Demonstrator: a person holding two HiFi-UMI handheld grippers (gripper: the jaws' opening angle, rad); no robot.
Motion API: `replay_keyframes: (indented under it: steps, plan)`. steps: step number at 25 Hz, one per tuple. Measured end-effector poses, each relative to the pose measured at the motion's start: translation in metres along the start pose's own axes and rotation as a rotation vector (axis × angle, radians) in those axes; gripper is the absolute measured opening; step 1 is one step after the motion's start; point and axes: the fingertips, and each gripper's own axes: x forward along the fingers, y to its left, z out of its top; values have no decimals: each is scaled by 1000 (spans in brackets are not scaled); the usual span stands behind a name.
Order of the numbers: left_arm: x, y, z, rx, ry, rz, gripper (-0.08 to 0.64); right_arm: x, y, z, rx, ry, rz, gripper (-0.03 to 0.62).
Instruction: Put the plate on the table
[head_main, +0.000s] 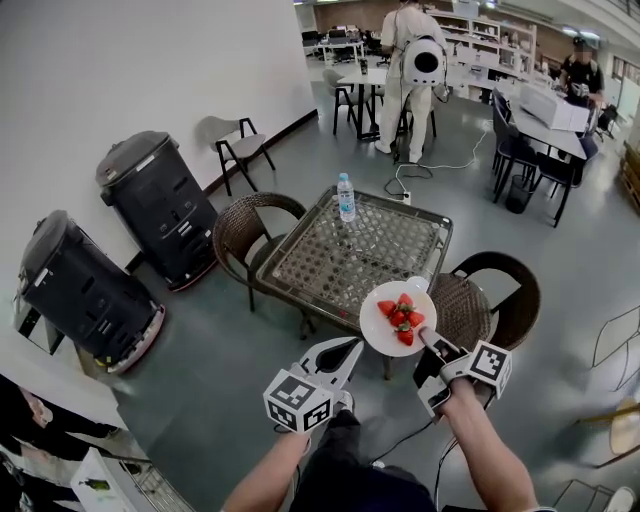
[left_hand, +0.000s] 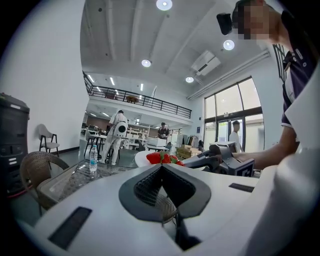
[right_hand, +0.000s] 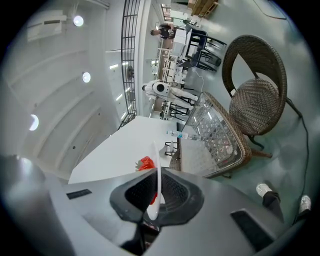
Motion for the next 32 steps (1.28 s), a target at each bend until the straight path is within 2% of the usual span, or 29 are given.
replay_keyframes:
  steps: [5,11,23,27,32]
  plan:
    - [23,31,-2,-9,2,-11,5,31,-8,16,5,-8,-12,15]
    - [54,88,1,-32,14,-35,5,86,-11,39,-9,-18,-32,15]
    - [125,200,23,-73,50,-124,5,185,-12,91,2,-85,-89,15]
    - [140,226,25,-82,67,-154,5,210,-12,108,-3,-113,-107,15]
    - [160,249,27,-95,80,-157,5,230,-7,132,-18,-142,-114,16]
